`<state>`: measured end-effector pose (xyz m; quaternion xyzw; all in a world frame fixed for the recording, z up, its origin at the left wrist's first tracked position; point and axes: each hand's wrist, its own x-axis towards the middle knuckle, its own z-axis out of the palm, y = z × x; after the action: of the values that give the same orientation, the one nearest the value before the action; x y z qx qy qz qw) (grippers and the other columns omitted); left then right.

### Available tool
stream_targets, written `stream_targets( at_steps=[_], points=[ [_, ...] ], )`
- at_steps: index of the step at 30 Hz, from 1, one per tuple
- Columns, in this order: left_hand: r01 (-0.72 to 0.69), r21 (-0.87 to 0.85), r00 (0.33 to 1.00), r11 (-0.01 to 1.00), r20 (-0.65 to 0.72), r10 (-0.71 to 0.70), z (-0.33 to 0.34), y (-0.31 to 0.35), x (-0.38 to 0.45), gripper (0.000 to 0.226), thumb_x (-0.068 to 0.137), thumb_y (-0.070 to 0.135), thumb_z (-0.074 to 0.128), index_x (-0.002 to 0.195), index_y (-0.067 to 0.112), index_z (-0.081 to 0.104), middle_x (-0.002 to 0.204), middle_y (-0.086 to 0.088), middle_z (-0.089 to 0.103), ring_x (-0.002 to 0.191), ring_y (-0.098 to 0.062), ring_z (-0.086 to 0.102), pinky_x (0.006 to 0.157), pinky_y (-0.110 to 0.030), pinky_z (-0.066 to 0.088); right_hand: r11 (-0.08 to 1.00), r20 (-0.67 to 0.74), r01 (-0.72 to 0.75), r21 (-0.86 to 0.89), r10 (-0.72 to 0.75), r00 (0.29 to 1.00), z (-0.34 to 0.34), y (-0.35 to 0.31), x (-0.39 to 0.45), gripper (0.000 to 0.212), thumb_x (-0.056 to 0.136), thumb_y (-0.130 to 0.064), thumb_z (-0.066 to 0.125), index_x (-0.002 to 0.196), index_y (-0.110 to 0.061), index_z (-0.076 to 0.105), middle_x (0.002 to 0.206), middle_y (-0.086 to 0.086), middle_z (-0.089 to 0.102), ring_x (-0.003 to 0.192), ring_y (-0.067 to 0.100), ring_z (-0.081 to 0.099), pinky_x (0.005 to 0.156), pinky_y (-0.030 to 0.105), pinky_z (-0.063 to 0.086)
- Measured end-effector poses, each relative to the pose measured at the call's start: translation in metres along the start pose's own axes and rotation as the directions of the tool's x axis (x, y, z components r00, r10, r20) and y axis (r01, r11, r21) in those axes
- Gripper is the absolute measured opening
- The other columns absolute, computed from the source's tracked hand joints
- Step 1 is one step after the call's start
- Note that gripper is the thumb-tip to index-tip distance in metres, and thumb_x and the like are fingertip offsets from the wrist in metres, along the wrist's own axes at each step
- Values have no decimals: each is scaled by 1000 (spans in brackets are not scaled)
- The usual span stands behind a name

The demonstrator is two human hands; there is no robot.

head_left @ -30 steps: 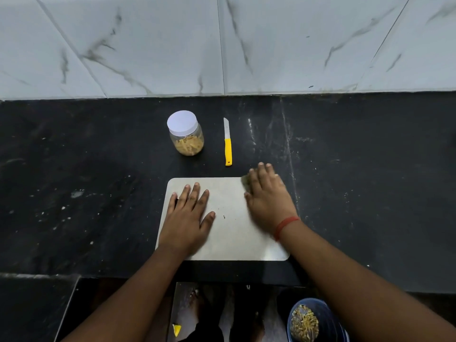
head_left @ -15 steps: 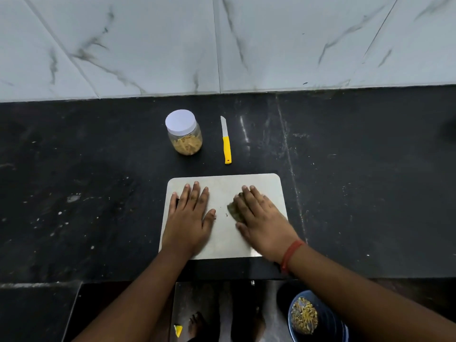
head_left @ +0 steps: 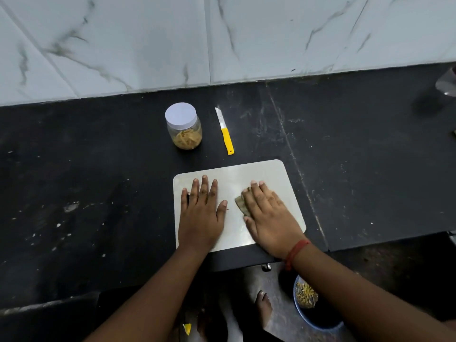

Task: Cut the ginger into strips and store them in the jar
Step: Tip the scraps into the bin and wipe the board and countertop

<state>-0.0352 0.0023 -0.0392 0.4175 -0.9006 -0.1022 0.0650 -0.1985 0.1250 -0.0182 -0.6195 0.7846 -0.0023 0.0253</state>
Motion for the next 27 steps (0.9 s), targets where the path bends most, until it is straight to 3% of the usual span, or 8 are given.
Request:
stream_targets(
  at_steps=[4, 7, 8, 11, 15, 19, 24, 27],
  points=[
    [-25, -21, 1000, 999, -1, 25, -1, -2, 1, 66, 103, 48, 16, 160, 17, 28, 168, -9, 20, 156, -28, 12, 126, -52, 9, 932, -81, -362, 28, 364, 928, -7, 15, 1, 60, 98, -38, 26, 150, -6, 27, 156, 19, 20, 146, 36, 11, 118, 47, 18],
    [-27, -26, 1000, 999, -9, 27, -1, -3, 1, 67, 102, 48, 14, 160, 17, 28, 168, -9, 20, 156, -27, 12, 126, -52, 10, 996, -15, -93, -1, 93, 996, -1, -9, -15, 60, 99, -39, 27, 152, -11, 23, 159, 13, 16, 148, 30, 8, 119, 45, 19],
    [-30, -28, 1000, 999, -8, 29, -1, -3, 0, 67, 102, 48, 13, 160, 17, 27, 168, -9, 19, 157, -27, 11, 126, -51, 9, 995, -9, -99, 14, 99, 995, -2, -4, -16, 59, 99, -39, 28, 152, -12, 23, 159, 12, 16, 148, 30, 9, 118, 45, 21],
    [-30, -56, 999, 998, -14, 29, -3, -3, 0, 68, 102, 50, 11, 160, 17, 25, 169, -8, 16, 157, -25, 8, 127, -49, 5, 908, -65, -416, 51, 419, 906, -7, 4, -10, 60, 98, -36, 28, 150, -7, 27, 157, 18, 19, 146, 35, 11, 117, 48, 22],
    [-43, -122, 999, 992, -24, 40, -9, -3, -1, 69, 101, 50, 13, 160, 17, 27, 169, -9, 16, 157, -25, 9, 127, -50, 5, 993, -19, -108, 43, 109, 994, -1, -34, -19, 59, 99, -39, 28, 152, -13, 22, 160, 11, 13, 148, 28, 6, 118, 43, 20],
    [-40, -103, 993, 994, -111, 28, -23, -31, -2, 65, 101, 47, 24, 156, 16, 36, 167, -11, 23, 155, -30, 17, 124, -54, 11, 970, -31, -234, 62, 236, 971, -4, -19, -15, 59, 99, -40, 28, 153, -18, 18, 161, 7, 8, 149, 24, 2, 118, 42, 21],
    [-19, 93, 998, 996, -56, 24, -25, -86, -15, 66, 101, 48, 22, 157, 15, 33, 165, -15, 26, 154, -36, 19, 123, -59, 14, 979, -22, -197, 48, 199, 980, -2, -24, -17, 60, 98, -40, 28, 153, -17, 20, 161, 7, 9, 149, 24, 3, 118, 43, 22],
    [-14, 140, 999, 990, -28, 18, -23, -87, -14, 68, 101, 50, 21, 156, 14, 34, 164, -16, 29, 153, -36, 21, 122, -60, 13, 923, -50, -378, 74, 382, 923, 0, -40, -7, 61, 97, -39, 24, 152, -13, 23, 160, 13, 13, 148, 31, 5, 118, 45, 20]
  ],
)
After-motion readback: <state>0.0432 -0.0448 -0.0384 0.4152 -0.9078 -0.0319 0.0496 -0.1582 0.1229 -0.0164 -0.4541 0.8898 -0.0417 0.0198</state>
